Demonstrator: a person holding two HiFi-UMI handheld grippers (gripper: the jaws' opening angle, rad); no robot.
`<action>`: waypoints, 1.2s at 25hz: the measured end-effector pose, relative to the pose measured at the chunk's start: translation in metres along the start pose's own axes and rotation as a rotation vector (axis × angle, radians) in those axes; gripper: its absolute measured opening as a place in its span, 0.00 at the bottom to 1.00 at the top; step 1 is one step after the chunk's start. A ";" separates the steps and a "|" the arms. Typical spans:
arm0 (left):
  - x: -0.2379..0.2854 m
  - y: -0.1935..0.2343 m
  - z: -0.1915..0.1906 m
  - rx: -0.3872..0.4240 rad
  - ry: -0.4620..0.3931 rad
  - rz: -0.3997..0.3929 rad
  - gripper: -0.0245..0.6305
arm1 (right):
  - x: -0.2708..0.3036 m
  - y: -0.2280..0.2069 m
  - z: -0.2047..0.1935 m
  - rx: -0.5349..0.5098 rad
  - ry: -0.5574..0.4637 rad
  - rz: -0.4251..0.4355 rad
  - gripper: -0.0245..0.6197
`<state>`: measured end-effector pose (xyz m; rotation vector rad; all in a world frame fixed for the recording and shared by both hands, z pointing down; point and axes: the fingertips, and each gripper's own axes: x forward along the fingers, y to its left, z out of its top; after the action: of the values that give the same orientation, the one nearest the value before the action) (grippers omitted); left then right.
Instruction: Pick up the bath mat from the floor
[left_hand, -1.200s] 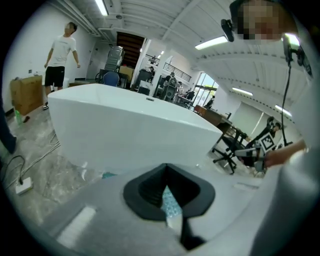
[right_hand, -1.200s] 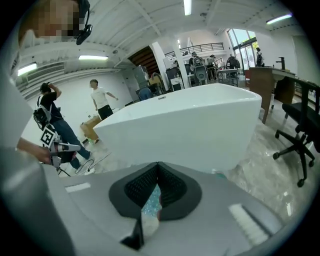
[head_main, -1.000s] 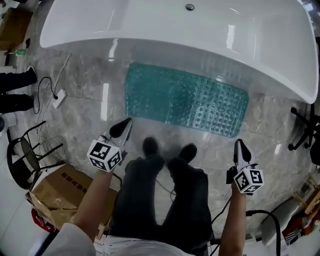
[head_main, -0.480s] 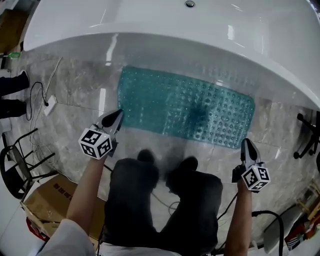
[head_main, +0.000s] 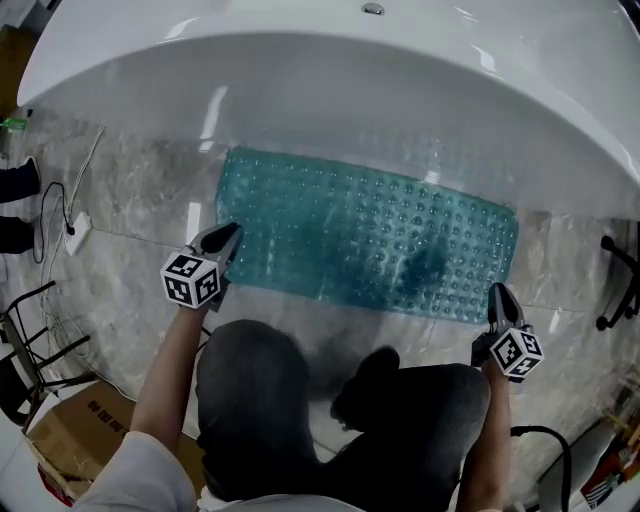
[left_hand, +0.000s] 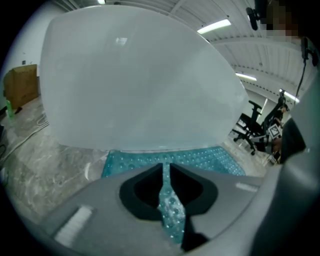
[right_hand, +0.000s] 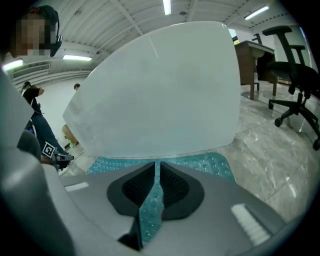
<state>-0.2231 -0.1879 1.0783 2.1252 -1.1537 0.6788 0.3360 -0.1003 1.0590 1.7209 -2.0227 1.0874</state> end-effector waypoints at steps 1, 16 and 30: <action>0.005 0.006 -0.008 -0.002 0.004 0.008 0.11 | 0.003 -0.006 -0.007 0.006 0.001 -0.008 0.10; 0.056 0.119 -0.110 -0.029 0.201 0.219 0.40 | 0.017 -0.051 -0.062 -0.008 0.092 -0.034 0.14; 0.120 0.150 -0.165 -0.139 0.359 0.237 0.77 | 0.033 -0.059 -0.119 -0.030 0.174 -0.011 0.11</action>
<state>-0.3176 -0.1974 1.3131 1.6797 -1.2187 1.0094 0.3516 -0.0432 1.1826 1.5623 -1.9111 1.1543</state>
